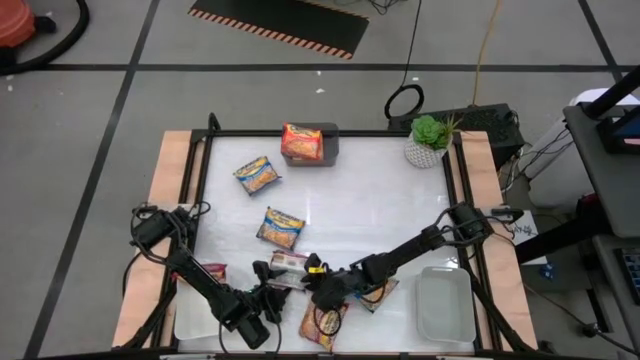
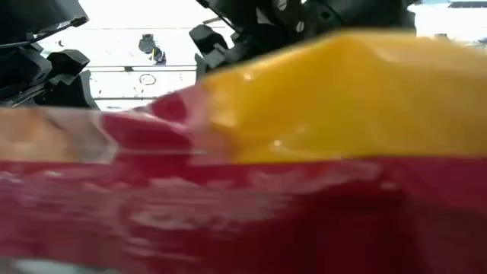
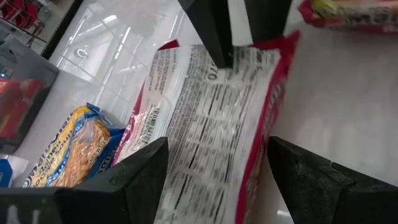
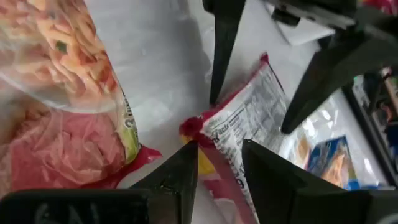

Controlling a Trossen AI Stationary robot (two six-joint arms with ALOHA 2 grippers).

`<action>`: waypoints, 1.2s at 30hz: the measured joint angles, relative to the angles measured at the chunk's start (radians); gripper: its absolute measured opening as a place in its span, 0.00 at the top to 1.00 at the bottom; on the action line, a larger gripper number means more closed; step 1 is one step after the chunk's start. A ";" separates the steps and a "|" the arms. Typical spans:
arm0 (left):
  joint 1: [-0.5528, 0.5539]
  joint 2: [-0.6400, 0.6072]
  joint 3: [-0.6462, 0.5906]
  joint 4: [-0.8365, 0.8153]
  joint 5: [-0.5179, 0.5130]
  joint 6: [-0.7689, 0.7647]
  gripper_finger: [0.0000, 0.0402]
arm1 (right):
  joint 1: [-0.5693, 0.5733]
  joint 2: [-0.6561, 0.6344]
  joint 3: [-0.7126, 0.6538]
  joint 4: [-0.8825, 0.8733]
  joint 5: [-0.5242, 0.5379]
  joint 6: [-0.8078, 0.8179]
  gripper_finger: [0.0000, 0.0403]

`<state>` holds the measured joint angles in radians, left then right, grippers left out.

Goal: Sort Maruchan noodles
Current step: Put the top red noodle pack into the white bin

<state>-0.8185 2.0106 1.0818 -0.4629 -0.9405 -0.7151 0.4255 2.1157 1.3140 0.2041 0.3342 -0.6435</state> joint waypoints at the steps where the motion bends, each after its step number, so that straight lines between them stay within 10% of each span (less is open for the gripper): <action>1: 0.000 0.000 0.000 0.000 0.000 0.000 0.31 | 0.000 0.011 0.000 0.031 -0.001 -0.016 0.71; 14: 0.000 0.000 0.000 0.000 0.008 0.000 0.31 | -0.009 0.043 0.000 0.109 0.009 0.013 0.98; 36: -0.042 0.001 0.001 -0.003 -0.116 0.103 0.31 | -0.013 -0.121 -0.002 0.073 0.036 0.275 1.00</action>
<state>-0.8604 2.0115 1.0824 -0.4656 -1.0565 -0.6125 0.4123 1.9945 1.3117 0.2768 0.3702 -0.3680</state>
